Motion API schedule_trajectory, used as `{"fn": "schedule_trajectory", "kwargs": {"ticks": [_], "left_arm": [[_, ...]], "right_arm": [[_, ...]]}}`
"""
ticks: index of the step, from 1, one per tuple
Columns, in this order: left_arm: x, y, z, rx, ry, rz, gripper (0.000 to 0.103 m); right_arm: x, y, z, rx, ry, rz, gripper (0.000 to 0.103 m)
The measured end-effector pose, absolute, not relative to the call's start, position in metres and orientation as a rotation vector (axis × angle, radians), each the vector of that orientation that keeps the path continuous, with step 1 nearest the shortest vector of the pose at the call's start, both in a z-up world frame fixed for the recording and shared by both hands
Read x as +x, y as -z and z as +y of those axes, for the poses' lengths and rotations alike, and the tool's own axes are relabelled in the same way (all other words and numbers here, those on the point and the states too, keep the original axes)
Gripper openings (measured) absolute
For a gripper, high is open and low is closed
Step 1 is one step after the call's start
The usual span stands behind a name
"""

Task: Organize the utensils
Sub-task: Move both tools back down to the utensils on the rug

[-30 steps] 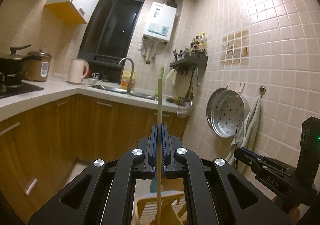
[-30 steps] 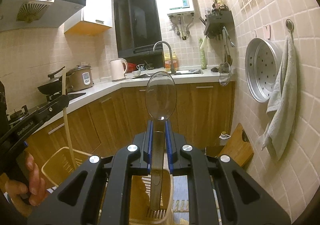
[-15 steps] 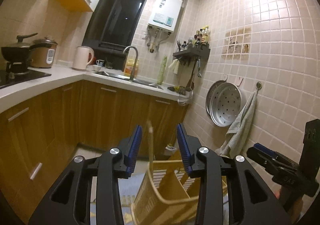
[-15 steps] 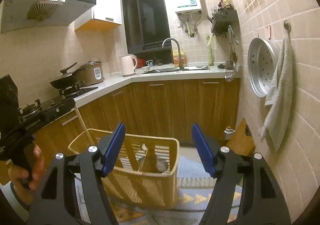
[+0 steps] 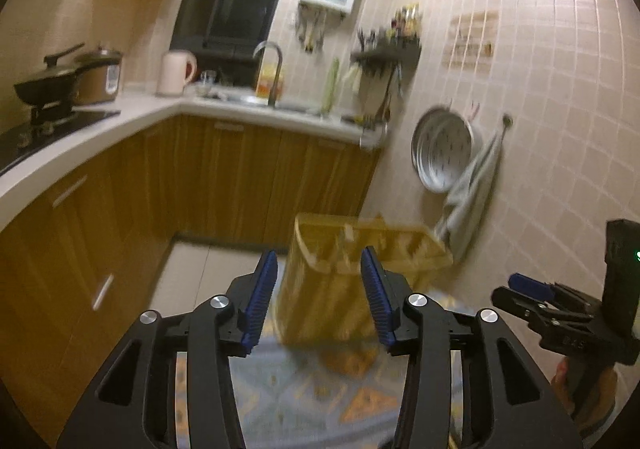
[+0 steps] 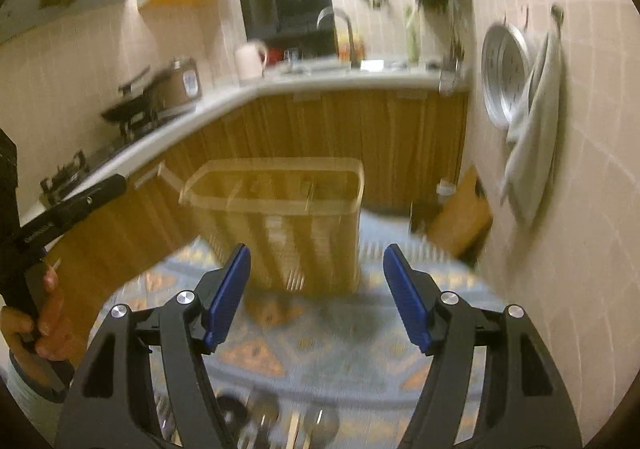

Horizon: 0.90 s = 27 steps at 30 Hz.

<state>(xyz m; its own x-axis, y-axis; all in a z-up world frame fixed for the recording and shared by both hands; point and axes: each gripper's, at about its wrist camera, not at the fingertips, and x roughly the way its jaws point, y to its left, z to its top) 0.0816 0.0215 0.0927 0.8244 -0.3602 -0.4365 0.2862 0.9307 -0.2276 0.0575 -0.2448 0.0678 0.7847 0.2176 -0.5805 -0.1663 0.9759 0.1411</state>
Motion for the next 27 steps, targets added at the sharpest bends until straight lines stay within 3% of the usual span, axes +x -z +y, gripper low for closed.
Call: {"fn": "schedule_trajectory", "kwargs": {"ticks": [12, 17, 23, 27], "left_arm": [[0.032, -0.016, 0.031, -0.164, 0.368, 0.868, 0.042], [0.009, 0.016, 0.033, -0.225, 0.409, 0.990, 0.046], [-0.019, 0.043, 0.016, -0.144, 0.397, 1.086, 0.046], [-0.026, 0.052, 0.000, -0.064, 0.342, 1.099, 0.035]], "right_arm": [[0.026, 0.000, -0.239, 0.113, -0.184, 0.909, 0.056], [0.022, 0.032, -0.247, 0.177, -0.223, 1.043, 0.038], [0.016, 0.052, -0.256, 0.210, -0.231, 1.132, 0.036], [0.010, 0.052, -0.248, 0.185, -0.243, 1.142, 0.032]]}}
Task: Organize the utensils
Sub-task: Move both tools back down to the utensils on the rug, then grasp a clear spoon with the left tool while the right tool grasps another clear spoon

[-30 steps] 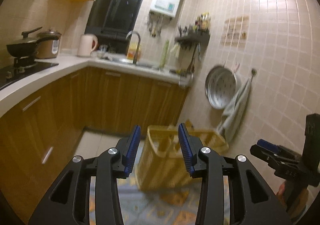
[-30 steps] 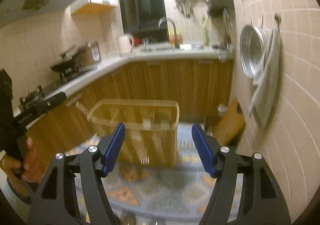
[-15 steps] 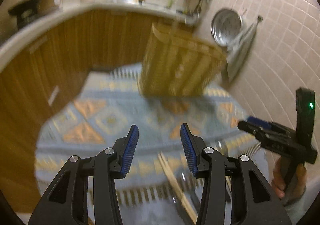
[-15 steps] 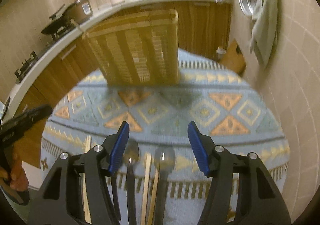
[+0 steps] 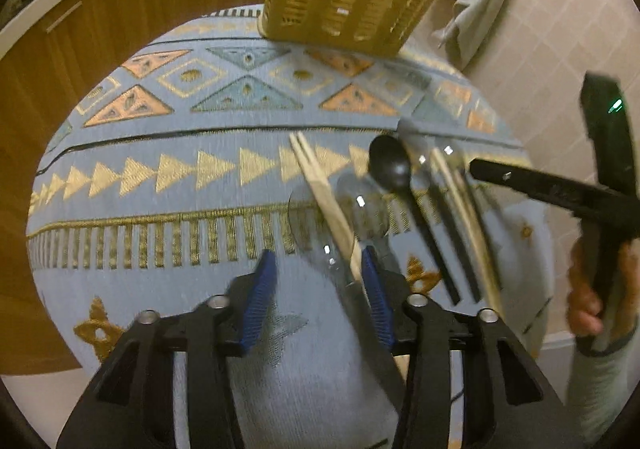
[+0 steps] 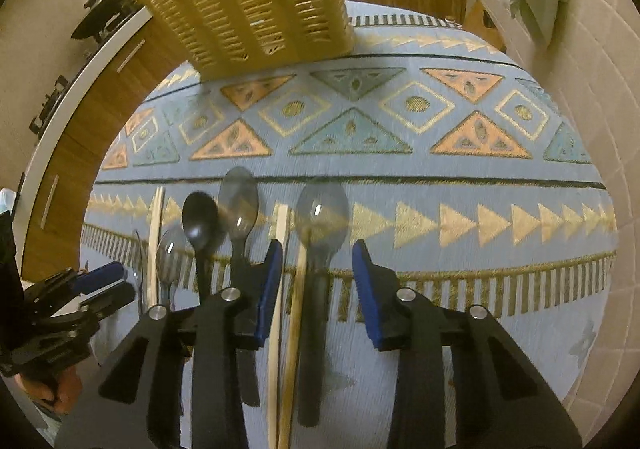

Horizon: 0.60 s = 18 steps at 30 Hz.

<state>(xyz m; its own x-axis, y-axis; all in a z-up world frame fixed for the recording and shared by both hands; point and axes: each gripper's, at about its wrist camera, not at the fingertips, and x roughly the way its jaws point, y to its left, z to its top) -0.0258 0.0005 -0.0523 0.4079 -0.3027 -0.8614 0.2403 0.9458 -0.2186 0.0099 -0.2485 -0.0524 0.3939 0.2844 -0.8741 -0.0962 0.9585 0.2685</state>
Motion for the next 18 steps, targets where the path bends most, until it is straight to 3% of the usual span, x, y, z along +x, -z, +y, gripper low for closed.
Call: {"fn": "schedule_trajectory", "kwargs": {"ticks": [5, 9, 18], "left_arm": [[-0.029, 0.051, -0.012, 0.030, 0.297, 1.076, 0.029], [-0.029, 0.049, -0.008, 0.024, 0.306, 1.086, 0.029], [-0.034, 0.049, -0.005, 0.010, 0.322, 1.128, 0.031]], "right_arm": [[0.005, 0.053, -0.220, 0.139, -0.343, 1.164, 0.032], [0.007, 0.060, -0.200, 0.050, -0.347, 1.174, 0.022], [0.009, 0.064, -0.185, -0.053, -0.338, 1.192, 0.020]]}}
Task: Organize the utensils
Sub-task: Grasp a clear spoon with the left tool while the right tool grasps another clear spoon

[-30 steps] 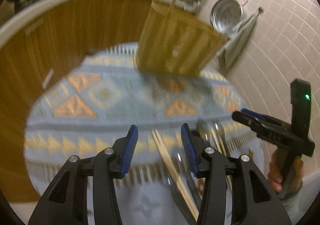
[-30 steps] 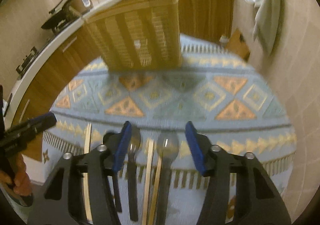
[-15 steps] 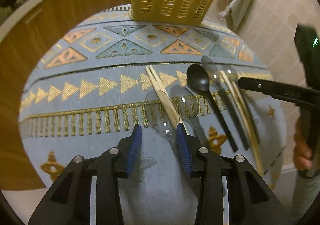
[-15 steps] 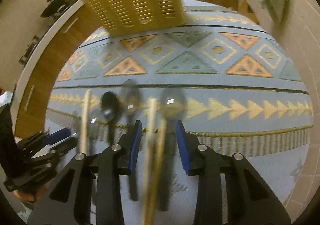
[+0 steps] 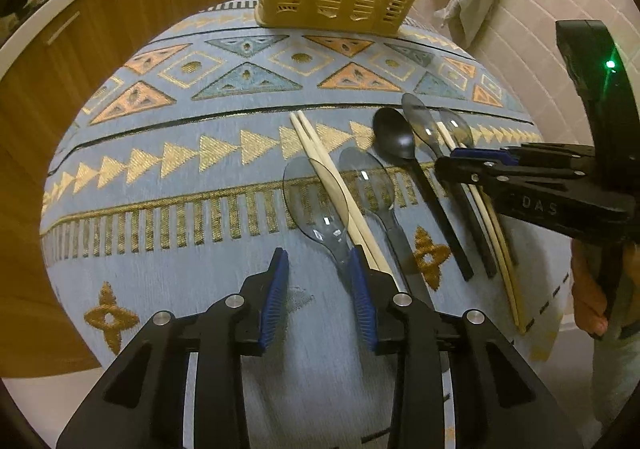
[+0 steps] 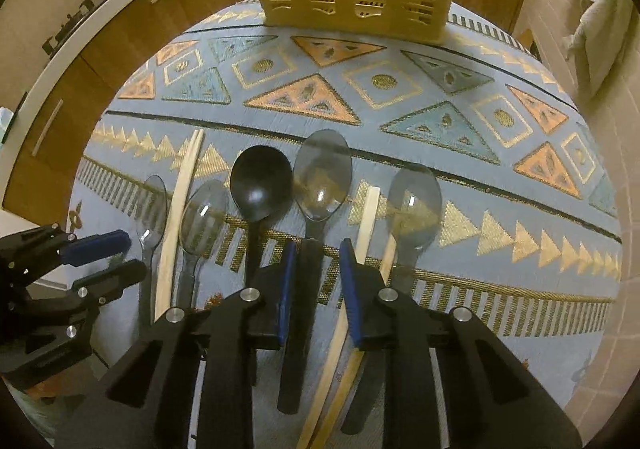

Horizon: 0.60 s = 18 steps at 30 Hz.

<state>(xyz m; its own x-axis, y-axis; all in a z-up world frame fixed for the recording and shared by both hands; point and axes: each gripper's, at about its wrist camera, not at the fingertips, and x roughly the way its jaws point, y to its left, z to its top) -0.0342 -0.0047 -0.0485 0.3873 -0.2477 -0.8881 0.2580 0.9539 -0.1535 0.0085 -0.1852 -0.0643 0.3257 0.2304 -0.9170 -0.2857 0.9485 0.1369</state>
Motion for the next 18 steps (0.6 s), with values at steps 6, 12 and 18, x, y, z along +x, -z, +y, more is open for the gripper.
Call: {"fn": "schedule_trajectory", "kwargs": {"ticks": [6, 12, 18], "left_arm": [[-0.039, 0.049, -0.035, 0.170, 0.277, 1.129, 0.044], [-0.033, 0.047, -0.021, 0.138, 0.296, 1.154, 0.013], [-0.028, 0.047, -0.006, 0.135, 0.382, 1.174, 0.008]], "right_arm": [[0.007, 0.064, -0.176, -0.118, -0.320, 1.197, 0.020], [0.010, 0.066, -0.173, -0.134, -0.322, 1.212, 0.012], [0.016, 0.065, -0.175, -0.119, -0.322, 1.239, 0.011]]}}
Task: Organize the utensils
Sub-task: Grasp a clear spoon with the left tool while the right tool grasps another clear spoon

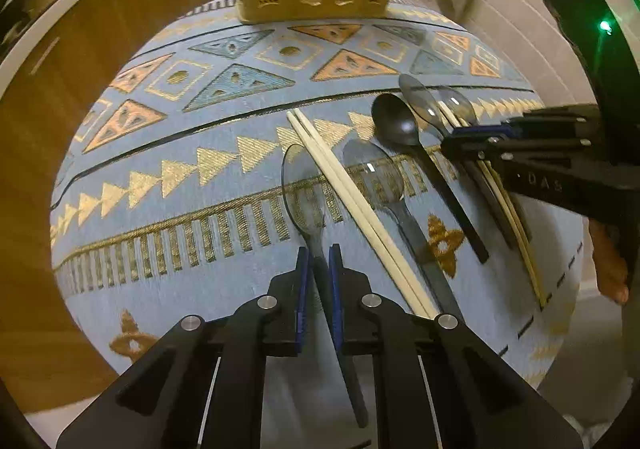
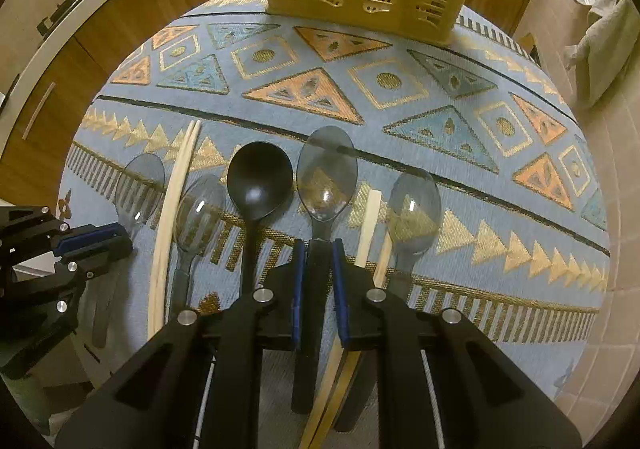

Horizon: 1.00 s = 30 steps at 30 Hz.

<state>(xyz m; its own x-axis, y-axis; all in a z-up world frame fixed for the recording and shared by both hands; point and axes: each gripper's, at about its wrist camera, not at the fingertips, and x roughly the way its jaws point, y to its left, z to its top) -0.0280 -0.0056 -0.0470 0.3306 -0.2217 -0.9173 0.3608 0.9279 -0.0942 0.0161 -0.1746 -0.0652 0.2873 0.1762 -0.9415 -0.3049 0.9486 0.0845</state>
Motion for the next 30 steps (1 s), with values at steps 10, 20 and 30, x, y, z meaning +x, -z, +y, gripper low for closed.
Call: {"fn": "schedule_trajectory", "kwargs": {"ticks": [10, 20, 30], "left_arm": [[-0.013, 0.048, -0.018, 0.234, 0.409, 1.259, 0.013], [0.006, 0.054, -0.041, 0.322, 0.421, 1.323, 0.011], [-0.002, 0.044, -0.032, 0.261, 0.385, 1.161, 0.001]], "right_arm": [[0.039, 0.064, -0.168, -0.129, -0.337, 1.339, 0.012], [0.061, 0.065, -0.169, -0.113, -0.361, 1.411, 0.010], [0.053, 0.053, -0.184, -0.032, -0.412, 1.284, 0.010]]}}
